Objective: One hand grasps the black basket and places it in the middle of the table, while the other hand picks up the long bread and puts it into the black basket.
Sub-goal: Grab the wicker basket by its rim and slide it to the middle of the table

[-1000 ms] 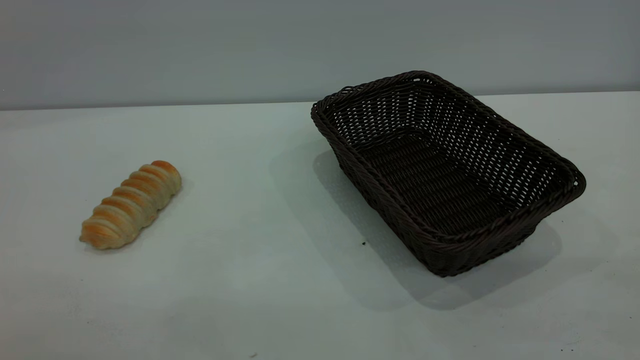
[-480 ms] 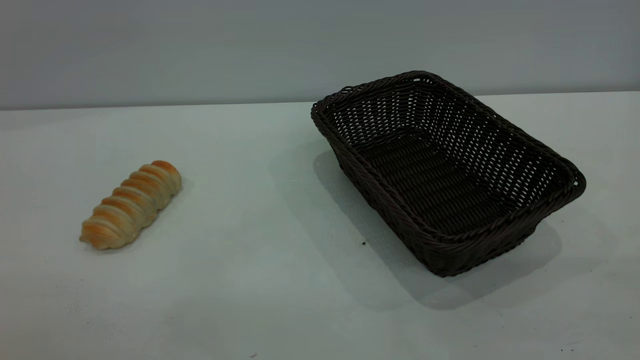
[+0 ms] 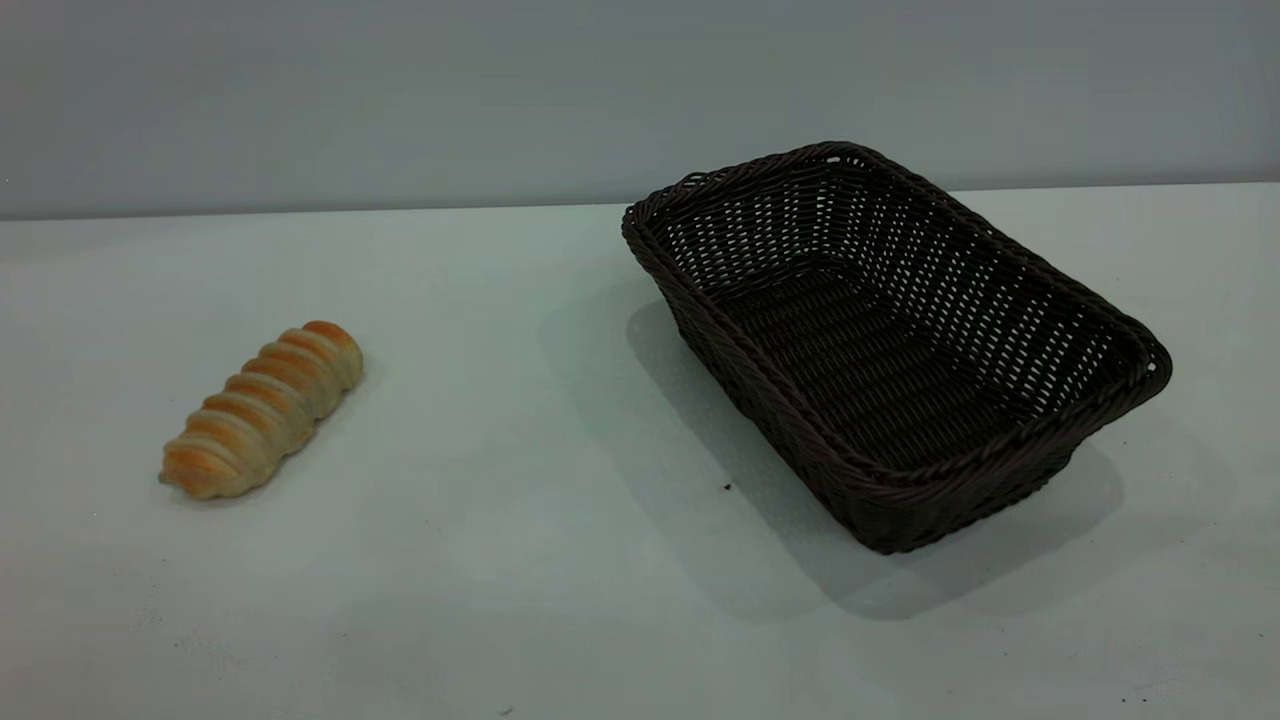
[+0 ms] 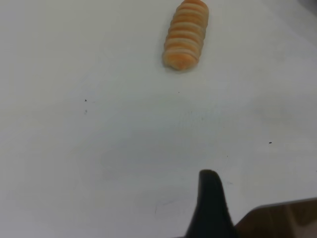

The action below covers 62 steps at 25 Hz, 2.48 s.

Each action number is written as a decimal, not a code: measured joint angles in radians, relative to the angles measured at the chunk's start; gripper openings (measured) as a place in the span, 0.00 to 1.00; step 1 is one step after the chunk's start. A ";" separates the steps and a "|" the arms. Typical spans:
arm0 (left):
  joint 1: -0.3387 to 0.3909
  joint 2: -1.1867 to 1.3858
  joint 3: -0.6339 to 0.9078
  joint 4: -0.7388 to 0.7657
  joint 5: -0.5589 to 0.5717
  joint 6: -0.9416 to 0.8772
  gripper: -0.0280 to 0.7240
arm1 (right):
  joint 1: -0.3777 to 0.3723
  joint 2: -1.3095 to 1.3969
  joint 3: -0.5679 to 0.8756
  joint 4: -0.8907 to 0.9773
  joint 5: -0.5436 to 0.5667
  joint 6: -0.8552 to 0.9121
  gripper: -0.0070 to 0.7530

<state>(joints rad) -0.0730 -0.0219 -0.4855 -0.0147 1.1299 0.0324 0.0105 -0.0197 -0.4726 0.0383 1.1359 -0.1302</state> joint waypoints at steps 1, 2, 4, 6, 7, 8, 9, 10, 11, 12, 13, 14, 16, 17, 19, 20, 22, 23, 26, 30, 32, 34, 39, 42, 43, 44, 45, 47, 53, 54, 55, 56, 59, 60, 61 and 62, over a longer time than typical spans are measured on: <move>0.000 0.000 0.000 0.000 0.000 0.000 0.81 | 0.000 0.000 0.000 0.000 0.000 0.000 0.32; 0.000 0.000 0.000 0.000 0.000 0.000 0.81 | 0.000 0.000 0.000 0.000 0.000 0.000 0.32; 0.000 0.000 0.000 0.000 0.000 0.000 0.81 | 0.000 0.000 0.000 0.000 0.000 0.000 0.32; 0.000 0.000 0.000 0.000 0.000 0.000 0.81 | 0.000 0.000 0.000 0.000 0.000 0.000 0.32; 0.000 0.000 0.000 0.000 0.000 0.000 0.81 | 0.000 0.000 0.000 0.000 0.000 0.000 0.32; 0.000 0.000 0.000 0.000 0.000 0.000 0.81 | 0.000 0.000 0.000 0.000 0.000 0.000 0.32; 0.000 0.000 0.000 0.000 0.000 0.000 0.81 | 0.000 0.000 0.000 0.000 0.000 0.000 0.32; 0.000 0.000 0.000 0.000 0.000 0.000 0.81 | 0.000 0.000 0.000 0.000 0.000 0.000 0.32; 0.000 0.000 0.000 0.000 0.000 0.000 0.81 | 0.000 0.000 0.000 0.000 0.000 0.000 0.32; 0.000 0.000 0.000 0.000 0.000 0.000 0.81 | 0.000 0.000 0.000 0.000 0.000 0.000 0.32; 0.000 0.000 0.000 0.000 0.000 0.000 0.81 | 0.000 0.000 0.000 0.000 0.000 0.000 0.32; 0.000 0.000 0.000 0.000 0.000 0.000 0.81 | 0.000 0.000 0.000 0.000 0.000 0.000 0.32; 0.000 0.000 0.000 0.000 0.000 0.000 0.81 | 0.000 0.000 0.000 0.000 0.000 0.000 0.32; 0.000 0.000 0.000 0.000 0.000 0.000 0.81 | 0.000 0.000 0.000 0.000 0.000 0.000 0.32; 0.000 0.000 0.000 0.000 0.000 0.000 0.81 | 0.000 0.000 0.000 0.000 0.000 0.000 0.32; 0.000 0.000 0.000 0.000 0.000 0.000 0.81 | 0.000 0.000 0.000 0.000 0.000 0.000 0.32; 0.000 0.000 0.000 0.000 0.000 0.000 0.81 | 0.000 0.000 0.000 0.000 0.000 0.000 0.32; 0.000 0.000 0.000 0.000 0.000 0.000 0.81 | 0.000 0.000 0.000 0.000 0.000 0.000 0.32; 0.000 0.000 0.000 0.000 0.000 0.000 0.81 | 0.000 0.000 0.000 0.000 0.000 0.000 0.32; 0.000 0.000 0.000 0.000 0.000 0.001 0.81 | 0.000 0.000 0.000 0.000 0.000 0.000 0.32; 0.000 0.000 0.000 0.000 0.000 0.001 0.81 | 0.000 0.000 0.000 0.000 0.000 0.000 0.32; 0.000 0.000 0.000 0.000 0.000 0.001 0.81 | 0.000 0.000 0.000 0.000 0.000 0.000 0.32; 0.000 0.000 0.000 0.000 0.000 0.001 0.81 | 0.000 0.000 0.000 0.000 0.000 0.000 0.32; 0.000 0.000 0.000 0.000 0.000 0.001 0.81 | 0.000 0.000 0.000 0.000 0.000 0.000 0.32; 0.000 0.000 0.000 0.000 0.000 0.003 0.81 | 0.000 0.000 0.000 0.000 0.000 0.000 0.32; 0.000 0.000 0.000 0.000 0.000 0.010 0.81 | 0.000 0.000 0.000 0.000 0.000 0.000 0.32; 0.000 0.000 0.000 0.000 -0.001 0.014 0.81 | 0.000 0.000 0.000 0.000 0.000 0.000 0.32; 0.000 0.000 -0.002 0.000 -0.005 0.031 0.81 | 0.000 0.000 0.000 0.000 0.000 0.000 0.32; 0.000 0.000 -0.010 0.000 -0.028 0.037 0.81 | 0.000 0.000 0.000 0.009 0.000 0.000 0.32; 0.000 0.000 -0.010 0.000 -0.030 0.038 0.81 | 0.000 0.000 0.000 0.009 0.000 0.000 0.32; 0.000 0.000 -0.010 0.000 -0.031 0.039 0.81 | 0.000 0.000 0.000 0.010 0.000 0.000 0.33; 0.000 0.000 -0.010 0.000 -0.035 0.039 0.81 | 0.000 0.000 0.000 0.010 0.000 0.000 0.33; 0.000 0.020 -0.015 0.000 -0.052 0.037 0.81 | 0.000 0.000 -0.001 0.013 0.000 0.000 0.39; 0.000 0.039 -0.016 0.000 -0.062 0.036 0.81 | 0.000 0.001 -0.004 0.016 -0.004 0.000 0.41; 0.000 0.059 -0.017 0.000 -0.077 0.034 0.81 | 0.000 0.009 -0.009 0.022 -0.007 0.000 0.45; 0.000 0.086 -0.018 0.000 -0.091 0.032 0.81 | 0.000 0.024 -0.012 0.031 -0.015 -0.001 0.49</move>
<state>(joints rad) -0.0730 0.0644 -0.5038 -0.0147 1.0389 0.0645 0.0105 0.0048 -0.4845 0.0694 1.1209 -0.1310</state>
